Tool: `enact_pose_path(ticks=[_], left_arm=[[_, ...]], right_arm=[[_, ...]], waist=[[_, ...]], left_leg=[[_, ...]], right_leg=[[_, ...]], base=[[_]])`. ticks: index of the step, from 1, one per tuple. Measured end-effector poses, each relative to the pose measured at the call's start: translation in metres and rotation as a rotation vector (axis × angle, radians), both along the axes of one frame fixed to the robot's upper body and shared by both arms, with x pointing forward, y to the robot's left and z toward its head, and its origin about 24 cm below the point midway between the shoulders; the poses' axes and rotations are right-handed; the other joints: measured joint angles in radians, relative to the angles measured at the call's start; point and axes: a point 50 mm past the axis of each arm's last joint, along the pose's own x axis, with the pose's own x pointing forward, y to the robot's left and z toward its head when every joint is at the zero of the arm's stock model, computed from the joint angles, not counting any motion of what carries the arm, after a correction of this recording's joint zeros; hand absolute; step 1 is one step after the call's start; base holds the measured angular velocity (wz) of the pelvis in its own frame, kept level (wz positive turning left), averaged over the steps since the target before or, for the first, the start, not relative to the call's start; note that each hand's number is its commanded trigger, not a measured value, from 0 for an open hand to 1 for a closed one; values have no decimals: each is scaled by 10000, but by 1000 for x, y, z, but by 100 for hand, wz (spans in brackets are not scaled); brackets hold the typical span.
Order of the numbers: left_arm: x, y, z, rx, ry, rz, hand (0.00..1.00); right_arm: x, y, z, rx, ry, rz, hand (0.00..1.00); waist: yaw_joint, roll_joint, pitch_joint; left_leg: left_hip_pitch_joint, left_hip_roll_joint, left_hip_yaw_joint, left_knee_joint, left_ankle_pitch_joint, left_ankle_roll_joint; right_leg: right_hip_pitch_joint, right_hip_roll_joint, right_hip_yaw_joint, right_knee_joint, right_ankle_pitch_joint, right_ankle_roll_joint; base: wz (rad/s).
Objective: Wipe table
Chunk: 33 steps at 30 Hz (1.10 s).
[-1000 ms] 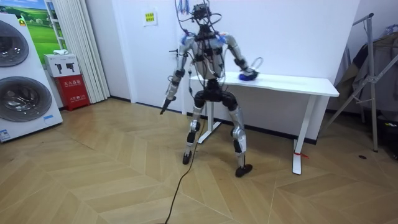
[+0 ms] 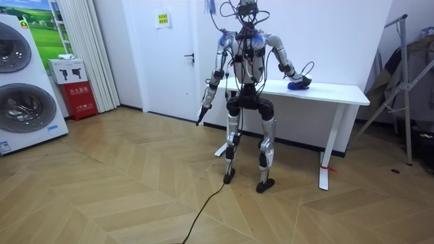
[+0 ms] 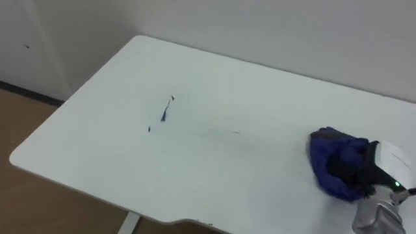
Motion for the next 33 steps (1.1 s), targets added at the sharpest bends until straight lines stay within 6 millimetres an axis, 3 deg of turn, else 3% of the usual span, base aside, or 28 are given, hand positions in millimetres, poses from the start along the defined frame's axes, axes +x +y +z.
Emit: enact_pose_path(ticks=[4, 7, 8, 11, 15, 17, 20, 23, 25, 27, 30, 33], left_arm=[[22, -6, -3, -177, -396, -368, 0], [34, -10, -4, -380, -575, -705, 0], [39, -13, -5, -473, -659, -822, 0], [34, -14, -6, -494, -431, -820, 0], [5, -11, -5, -465, 240, -385, 0], [-17, -9, -3, -395, 677, -34, 0], [-33, 1, 3, -90, 841, 625, 0], [-33, 8, 6, 210, 621, 785, 0], [-27, 10, 8, 346, 378, 702, 0], [-22, 10, 8, 358, 221, 568, 0], [-11, 4, 5, 206, 121, 138, 0], [4, -6, -1, -26, -52, -294, 0]], right_arm=[[40, 18, 15, -374, 203, 856, 100], [86, 57, 35, -751, 30, 2670, 100], [100, 69, 46, -796, -332, 3195, 100], [113, 80, 64, -857, -1169, 3698, 100], [94, 66, 43, -750, -436, 3273, 100], [60, 46, 22, -67, -642, 2249, 100], [24, 23, 7, 393, -797, 1031, 100], [-13, -2, -8, 862, -469, -619, 100], [-28, -14, -9, 754, -344, -1140, 100], [-32, -16, -9, 726, -333, -1356, 100], [-21, -12, -7, 825, -445, -1347, 100], [4, 0, -2, 661, -121, -956, 100]], waist=[[437, 43, 22], [794, 56, 57], [871, 60, 77], [1039, -29, 119], [944, -31, 113], [652, -16, 105], [199, -61, 74], [-269, -139, -24], [-372, -142, -32], [-489, -83, -72], [-526, 51, -98], [-99, 128, -77]], left_leg=[[-282, 110, 527, 60, -1, -27], [-517, 256, 674, -1, 85, -112], [-661, 302, 643, -17, 130, -144], [-678, 324, 438, -330, 324, -220], [-396, 312, 34, -594, 444, -266], [-79, 215, -120, -784, 450, -256], [228, 142, -191, -932, 449, -255], [540, 111, -187, -954, 447, -252], [577, 109, -188, -970, 421, -218], [577, 112, -195, -1040, 390, -185], [631, 116, -92, -1068, 390, -186], [731, 199, 232, -1089, 423, -256]], right_leg=[[-614, 119, 691, 12, 67, -55], [-1138, 386, 1005, -31, 270, -285], [-1261, 434, 977, -44, 290, -318], [-1200, 542, 840, -352, 315, -357], [-751, 596, 490, -591, 305, -341], [-337, 551, 402, -835, 243, -244], [128, 546, 399, -1087, 229, -222], [557, 511, 405, -1057, 214, -199], [620, 511, 401, -1070, 204, -182], [648, 523, 385, -1069, 197, -172], [668, 528, 434, -1066, 195, -168], [555, 584, 594, -1067, 161, -124]], base=[[-48], [-41], [-9], [19], [40], [38], [21], [26], [-1], [-6], [-17], [-42]])
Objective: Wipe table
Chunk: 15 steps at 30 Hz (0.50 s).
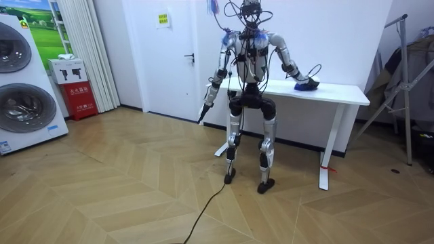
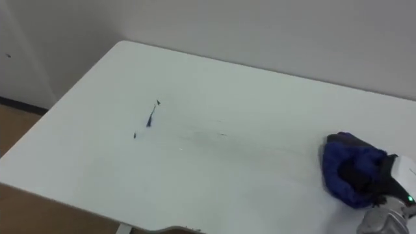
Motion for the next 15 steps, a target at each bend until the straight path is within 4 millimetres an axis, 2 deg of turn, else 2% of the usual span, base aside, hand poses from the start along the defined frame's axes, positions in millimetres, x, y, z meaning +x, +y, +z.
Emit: enact_pose_path(ticks=[1, 3, 5, 6, 8, 10, 12, 15], left_arm=[[5, -5, -2, -149, -17, -135, 0], [6, -10, -4, -299, 66, -320, 0], [7, -11, -5, -406, 165, -288, 0], [8, -12, -6, -447, 152, -298, 0], [8, -14, -7, -595, 186, -294, 0], [4, -13, -6, -555, 310, -197, 0], [-11, -12, -5, -549, 724, -8, 0], [-27, -10, -4, -595, 1109, 332, 0]], right_arm=[[13, 10, 3, -104, 212, 443, 100], [42, 37, 10, -133, 375, 1671, 100], [87, 91, 32, -704, 136, 4154, 100], [96, 102, 37, -761, -1, 4670, 100], [122, 130, 62, -722, -763, 5713, 100], [131, 137, 75, -725, -1241, 6054, 100], [133, 138, 78, -697, -1413, 6204, 100], [115, 120, 57, -700, -710, 5882, 100]], waist=[[180, 21, 21], [618, 42, 4], [1050, -33, 74], [1128, -47, 89], [1650, -31, 172], [1956, -62, 188], [2010, -101, 178], [1898, -208, 150]], left_leg=[[-43, 19, -40, -7, -5, -41], [-110, 72, -21, -65, 23, -97], [-303, 175, -69, -62, 104, -144], [-366, 174, -136, -62, 151, -118], [-404, 120, -335, -150, 236, -109], [-420, 52, -535, -183, 281, -71], [-443, -50, -824, -231, 294, -54], [-408, -116, -1026, -311, 322, -9]], right_leg=[[-147, 67, 105, 28, 36, -56], [-497, 187, 276, 103, 129, -208], [-843, 320, 284, 171, 208, -401], [-866, 329, 265, 172, 201, -415], [-789, 333, 172, 46, 184, -416], [-802, 287, 91, -5, 149, -360], [-718, 230, -12, -16, 100, -285], [-571, 134, -257, 0, 28, -176]], base=[[-54], [-64], [-35], [17], [32], [41], [40], [41]])
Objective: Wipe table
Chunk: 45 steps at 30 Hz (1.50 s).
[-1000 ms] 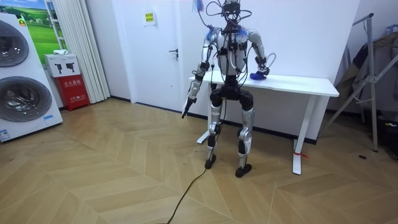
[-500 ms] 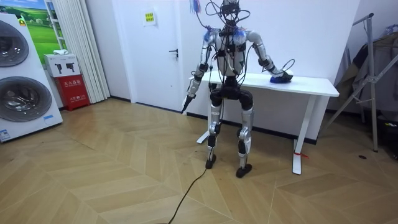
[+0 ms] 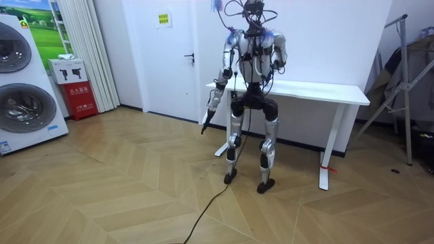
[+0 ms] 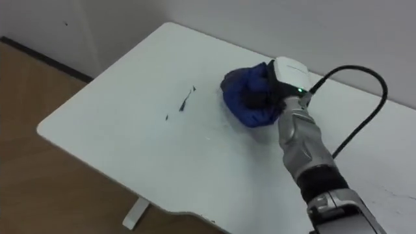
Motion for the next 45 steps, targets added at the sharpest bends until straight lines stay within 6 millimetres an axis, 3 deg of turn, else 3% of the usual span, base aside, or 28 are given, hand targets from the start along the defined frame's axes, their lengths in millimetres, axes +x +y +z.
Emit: enact_pose_path(ticks=[2, 5, 8, 10, 11, 13, 16, 17, 19, 20, 21, 22, 24, 25, 27, 28, 29, 30, 31, 32, 33, 36, 37, 38, 39, 41, 44, 45], left_arm=[[-2, 1, 1, 18, 13, 51, 0], [-10, 8, 4, 230, -58, 424, 0], [-3, 17, 8, 598, -571, 456, 0], [0, 22, 10, 777, -804, 320, 0], [3, 22, 11, 855, -904, 262, 0], [9, 20, 10, 940, -986, 84, 0], [29, 15, 7, 885, -1389, -341, 0], [36, 14, 5, 959, -1447, -545, 0], [61, 11, 3, 987, -1857, -870, 0], [72, 9, 2, 1007, -2136, -1149, 0], [77, 8, 1, 987, -2243, -1271, 0], [91, 8, 2, 968, -2496, -1403, 0], [117, 5, 5, 919, -3055, -1686, 0], [129, 3, 7, 873, -3308, -1952, 0], [128, 8, 9, 976, -3175, -2182, 0], [124, 16, 11, 1157, -3005, -2186, 0], [113, 26, 13, 1351, -2741, -2041, 0], [107, 29, 13, 1390, -2618, -1954, 0], [91, 31, 12, 1346, -2265, -1767, 0], [69, 29, 8, 1140, -1646, -1585, 0], [61, 28, 6, 1018, -1407, -1517, 0], [35, 19, 1, 695, -647, -1378, 0], [31, 15, 0, 504, -511, -1328, 0], [31, 10, -3, 329, -507, -1291, 0], [34, 7, -4, 217, -601, -1280, 0], [36, 4, -5, 151, -702, -1199, 0], [34, -2, -7, 30, -684, -851, 0], [34, -3, -8, 18, -676, -813, 0]], right_arm=[[-42, -32, -38, 498, 871, -1105, 100], [-83, -62, -55, 1223, 420, -2515, 100], [-122, -94, -65, 1333, 232, -4142, 100], [-137, -111, -66, 1221, 292, -4852, 100], [-145, -120, -66, 1034, 364, -5156, 100], [-149, -127, -65, 1007, 354, -5598, 100], [-130, -120, -61, 871, 240, -5667, 100], [-119, -108, -63, 851, 371, -5619, 100], [-102, -90, -64, 629, 592, -5217, 100], [-80, -70, -58, 439, 532, -4363, 100], [-65, -56, -53, 433, 424, -3773, 100], [-37, -26, -40, 331, 76, -2498, 100], [-8, 2, -16, -20, -648, -868, 100], [6, 11, -1, -92, -1030, -287, 100], [15, 14, 8, -77, -1234, -68, 100], [15, 12, 9, -110, -1222, -70, 100], [12, 6, 6, -179, -1143, -116, 100], [8, 0, 3, -234, -1059, -183, 100], [-2, -8, -3, -195, -1012, -281, 100], [-15, -21, -10, -233, -804, -502, 100], [-21, -29, -14, -239, -688, -719, 100], [-41, -58, -21, -124, -134, -1747, 100], [-41, -61, -21, -156, 59, -1779, 100], [-37, -61, -17, -132, 84, -1707, 100], [-32, -56, -10, -157, 7, -1472, 100], [-24, -42, -2, -432, -149, -864, 100], [-11, -14, 9, -492, -501, 233, 100], [-10, -11, 9, -491, -535, 346, 100]], waist=[[-524, 10, 9], [-1393, -20, -10], [-1964, -36, -39], [-2138, 6, -80], [-2176, 100, -145], [-2201, 298, -166], [-1872, 603, -134], [-1544, 649, -119], [-1024, 618, -98], [-514, 526, -70], [-318, 462, -30], [-79, 317, 63], [94, 143, 151], [224, -9, 108], [280, 3, 117], [253, -57, 106], [223, -171, 121], [251, -144, 100], [38, -69, 77], [-381, -11, 112], [-526, -31, 101], [-878, -80, 149], [-953, -47, 159], [-869, 10, 147], [-691, 181, 204], [-358, 331, 191], [-162, 475, 144], [-151, 503, 144]], left_leg=[[66, -101, -180, 6, 27, 45], [316, -223, -59, -22, 33, 55], [541, -269, 370, -22, 31, 57], [599, -265, 616, 37, -24, 141], [586, -244, 803, 139, -120, 248], [563, -185, 1063, 428, -339, 354], [501, 83, 1683, 797, -663, 480], [385, 263, 2041, 1047, -720, 489], [48, 559, 2195, 1529, -843, 360], [-196, 810, 2477, 1688, -815, 186], [-372, 930, 2517, 1773, -796, 66], [-863, 1252, 2414, 2011, -761, -178], [-1858, 1798, 1869, 2446, -584, -607], [-2418, 2106, 1408, 2523, -381, -940], [-2774, 2528, 701, 2510, -82, -1470], [-2792, 2856, 354, 2291, 147, -1902], [-2782, 3126, 90, 2109, 321, -2201], [-2729, 3349, -49, 2060, 391, -2143], [-2714, 3742, -105, 1894, 763, -1324], [-2734, 3691, -4, 1865, 1112, -1140], [-2720, 3605, 177, 1938, 1118, -1150], [-2706, 2820, 1067, 2648, 818, -1056], [-2623, 2366, 1347, 2939, 484, -923], [-2369, 1849, 1507, 2975, 43, -807], [-2142, 1449, 1689, 2950, -351, -547], [-1821, 992, 1989, 2650, -589, -290], [-1249, 675, 1980, 1693, -443, -240], [-1143, 630, 1965, 1542, -371, -232]], right_leg=[[290, -74, -55, -22, -3, 5], [643, -180, -7, -172, -35, 57], [820, -295, -30, -109, -70, 113], [774, -368, -117, 52, -106, 170], [623, -454, -283, 349, -167, 260], [313, -593, -326, 1002, -232, 276], [-234, -952, -521, 2034, -235, 255], [-619, -1193, -570, 2879, -376, 45], [-971, -1723, -444, 4255, -815, -117], [-1287, -2137, -74, 4588, -957, -62], [-1412, -2311, 90, 4537, -956, -61], [-1551, -2551, 315, 4099, -913, -21], [-1525, -2616, 544, 3025, -721, 103], [-1454, -2611, 643, 2231, -359, 179], [-1149, -2572, 560, 1247, 145, 259], [-1083, -2431, 453, 1111, 278, 311], [-1339, -2263, 333, 1674, 53, 646], [-1449, -2171, 259, 2221, -392, 1132], [-1580, -1886, -3, 3091, -1207, 751], [-1433, -1645, -280, 3286, -1641, 252], [-1308, -1504, -382, 3189, -1704, 144], [-918, -1189, -863, 2445, -1589, -90], [-893, -1054, -833, 2247, -1528, -330], [-902, -932, -678, 2101, -1440, -551], [-1001, -820, -421, 2070, -1420, -662], [-1235, -666, 91, 2084, -1380, -851], [-1466, -344, 940, 2006, -1321, -1402], [-1467, -328, 992, 1908, -1290, -1484]], base=[[54], [17], [-12], [-33], [-36], [-37], [-60], [-71], [-64], [-77], [-84], [-36], [20], [64], [68], [63], [56], [45], [58], [66], [74], [32], [-23], [-52], [-63], [-72], [-70], [-24]])
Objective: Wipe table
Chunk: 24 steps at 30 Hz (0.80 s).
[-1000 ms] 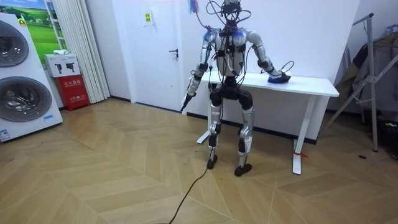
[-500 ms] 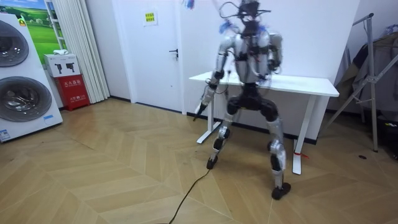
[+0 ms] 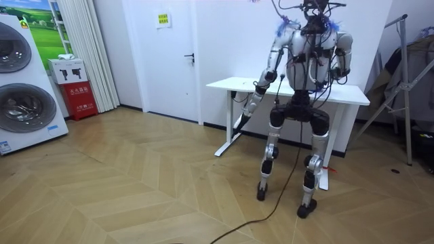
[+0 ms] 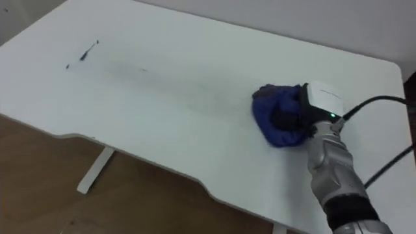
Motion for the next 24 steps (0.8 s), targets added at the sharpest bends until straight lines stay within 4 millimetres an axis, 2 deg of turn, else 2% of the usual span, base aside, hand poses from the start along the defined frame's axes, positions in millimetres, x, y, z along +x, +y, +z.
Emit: enact_pose_path(ticks=[1, 2, 3, 4, 5, 6, 7, 8, 9, 10, 12, 13, 16, 18, 21, 23, 24], left_arm=[[1, -2, -1, -28, 2, 42, 0], [3, -2, 0, -5, -74, 105, 0], [5, -1, 1, 33, -152, 208, 0], [7, 0, 3, 183, -343, 277, 0], [7, 2, 4, 258, -409, 336, 0], [7, 3, 4, 290, -420, 360, 0], [9, 5, 6, 360, -544, 417, 0], [7, 7, 8, 438, -649, 548, 0], [5, 9, 8, 478, -667, 627, 0], [0, 12, 9, 569, -650, 857, 0], [-9, 16, 11, 702, -554, 1119, 0], [-13, 20, 13, 807, -541, 1250, 0], [-17, 22, 15, 853, -530, 1228, 0], [-10, 19, 14, 765, -786, 1141, 0], [3, 17, 14, 750, -1045, 819, 0], [10, 12, 12, 591, -1080, 499, 0], [13, 11, 12, 534, -1141, 470, 0]], right_arm=[[0, 2, 1, -68, -28, 99, 100], [1, 2, 2, -67, -96, 117, 100], [0, 1, 2, -17, -122, 56, 100], [-1, -6, 2, 12, -169, -155, 100], [-7, -13, -3, 66, -227, -425, 100], [-13, -19, -7, 128, -198, -646, 100], [-27, -30, -17, 392, -245, -1160, 100], [-44, -40, -27, 610, -293, -1599, 100], [-51, -44, -30, 661, -321, -1781, 100], [-64, -54, -36, 757, -390, -2197, 100], [-85, -70, -46, 779, -283, -3025, 100], [-94, -80, -50, 782, -279, -3604, 100], [-105, -91, -57, 880, -50, -4519, 100], [-100, -88, -55, 803, -56, -4351, 100], [-71, -74, -44, 545, 98, -3784, 100], [-39, -44, -31, -396, 265, -2343, 100], [-31, -34, -26, -511, 200, -1922, 100]], waist=[[-86, 38, -44], [-204, -29, -55], [-309, -82, -65], [-532, -142, -61], [-796, -186, -66], [-913, -198, -76], [-1155, -206, -78], [-1317, -227, -94], [-1397, -255, -97], [-1584, -303, -136], [-1904, -285, -184], [-1968, -324, -239], [-1970, -354, -256], [-1941, -372, -239], [-1698, -316, -199], [-1364, -266, -151], [-1234, -279, -153]], left_leg=[[106, -84, -24, -227, 50, 20], [179, -239, -53, -499, 148, 86], [181, -317, -110, -604, 188, 119], [175, -434, -234, -749, 235, 162], [177, -545, -488, -792, 255, 197], [206, -578, -606, -823, 262, 208], [294, -592, -851, -884, 266, 214], [391, -593, -1039, -920, 266, 214], [473, -605, -1090, -961, 266, 214], [684, -632, -1103, -1087, 265, 214], [959, -665, -1114, -1278, 265, 215], [1172, -667, -1109, -1410, 265, 215], [1634, -673, -1084, -1600, 263, 217], [1655, -704, -1069, -1664, 261, 220], [1653, -705, -943, -1778, 260, 222], [1611, -701, -930, -1771, 259, 223], [1553, -697, -919, -1752, 259, 223]], right_leg=[[29, 50, 214, -163, 26, -113], [4, 28, 523, -216, 44, -83], [-3, -8, 566, -260, 59, -57], [23, -43, 685, -335, 166, 122], [101, -116, 719, -335, 373, 480], [148, -134, 709, -328, 464, 634], [261, -155, 585, -320, 664, 995], [404, -164, 453, -348, 771, 1187], [516, -168, 419, -423, 822, 1281], [824, -176, 259, -612, 901, 1416], [1167, -190, 136, -819, 938, 1477], [1299, -195, 71, -841, 952, 1502], [1670, -195, -130, -1053, 1029, 1632], [1744, -196, -184, -1257, 1064, 1684], [1580, -182, -156, -1327, 1064, 1685], [1410, -175, -409, -1404, 1061, 1690], [1331, -172, -428, -1406, 1057, 1696]], base=[[3], [16], [30], [44], [48], [54], [44], [32], [13], [9], [8], [-9], [-21], [-23], [-40], [-49], [-32]])
